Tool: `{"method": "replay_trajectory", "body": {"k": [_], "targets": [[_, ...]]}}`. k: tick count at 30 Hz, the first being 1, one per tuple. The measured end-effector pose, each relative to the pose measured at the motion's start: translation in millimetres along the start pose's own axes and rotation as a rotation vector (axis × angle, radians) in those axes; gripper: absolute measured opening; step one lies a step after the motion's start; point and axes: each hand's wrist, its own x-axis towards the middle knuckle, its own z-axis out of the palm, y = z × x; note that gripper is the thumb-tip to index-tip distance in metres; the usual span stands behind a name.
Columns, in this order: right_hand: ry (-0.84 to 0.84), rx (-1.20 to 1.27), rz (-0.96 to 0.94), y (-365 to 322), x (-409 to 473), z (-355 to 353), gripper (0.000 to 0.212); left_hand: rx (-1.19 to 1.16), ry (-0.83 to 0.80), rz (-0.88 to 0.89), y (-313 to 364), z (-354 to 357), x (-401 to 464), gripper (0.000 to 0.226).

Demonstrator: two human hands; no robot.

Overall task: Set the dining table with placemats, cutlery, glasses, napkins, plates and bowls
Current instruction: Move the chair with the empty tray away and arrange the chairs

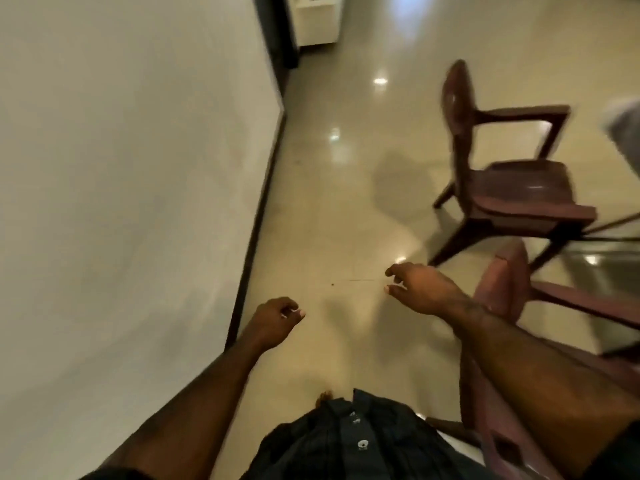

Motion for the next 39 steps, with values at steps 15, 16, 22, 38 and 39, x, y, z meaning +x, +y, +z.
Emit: {"method": "replay_trajectory", "body": {"k": [15,16,22,38,39], "targets": [[0.392,0.290,0.861,86.0,-168.2,26.8,0.078,0.734,-0.421,1.329,385.6,131.4,162.0,0.086],[0.399,0.335,0.893,74.7,-172.9,31.2,0.077,0.809,-0.429,1.431,394.3,138.2,158.0,0.090],[0.408,0.597,1.178,23.5,-166.3,56.3,0.082,1.323,-0.648,1.755,445.8,179.0,162.2,0.094],[0.406,0.401,1.510,-60.7,-115.8,62.8,0.078,1.303,-0.602,2.182,432.4,160.4,198.0,0.078],[0.386,0.389,1.502,-60.6,-117.2,60.5,0.071,1.287,-0.589,2.183,428.8,158.4,199.4,0.079]]}}
